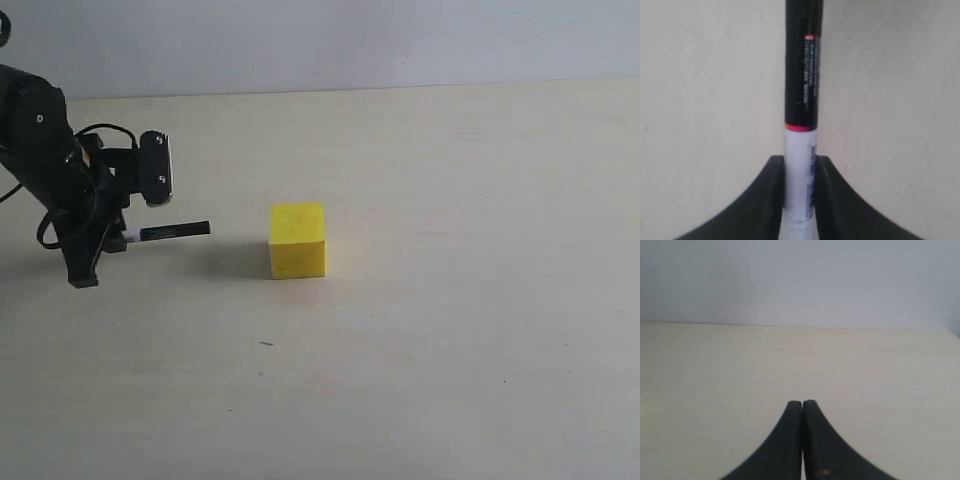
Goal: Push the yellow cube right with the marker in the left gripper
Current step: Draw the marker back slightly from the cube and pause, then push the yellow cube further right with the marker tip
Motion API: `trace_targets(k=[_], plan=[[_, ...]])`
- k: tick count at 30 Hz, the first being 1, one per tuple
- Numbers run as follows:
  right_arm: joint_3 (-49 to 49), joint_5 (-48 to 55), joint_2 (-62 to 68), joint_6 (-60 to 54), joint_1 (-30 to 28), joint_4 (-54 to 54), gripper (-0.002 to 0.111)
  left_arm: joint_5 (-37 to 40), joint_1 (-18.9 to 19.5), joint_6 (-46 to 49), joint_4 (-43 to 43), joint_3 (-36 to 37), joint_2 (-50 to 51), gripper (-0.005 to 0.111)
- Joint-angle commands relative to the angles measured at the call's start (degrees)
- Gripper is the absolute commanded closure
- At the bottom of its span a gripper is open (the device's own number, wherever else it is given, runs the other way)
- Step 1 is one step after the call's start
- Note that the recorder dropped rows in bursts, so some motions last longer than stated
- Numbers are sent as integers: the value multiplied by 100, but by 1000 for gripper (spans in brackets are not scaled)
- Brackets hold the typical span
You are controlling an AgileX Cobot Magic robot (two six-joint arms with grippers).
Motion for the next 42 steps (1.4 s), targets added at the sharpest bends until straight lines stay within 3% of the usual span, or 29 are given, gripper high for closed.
trace_targets(k=[1, 8, 17, 22, 33, 42], plan=[[26, -44, -38, -8, -29, -10, 108, -21, -146, -247, 21, -120, 2, 107], [26, -44, -38, -8, -29, -10, 108, 422, -714, -369, 78, -711, 383, 107], [26, -44, -38, -8, -29, -10, 108, 942, -779, -337, 388, -799, 463, 107], [26, -44, -38, -8, -29, -10, 108, 374, -1682, -357, 435, -848, 608, 107], [26, -44, -38, -8, -29, -10, 108, 754, -1209, -1081, 726, -885, 629, 107], [26, -44, -38, -8, -29, -10, 108, -86, -1943, -1061, 576, -1166, 953, 107]])
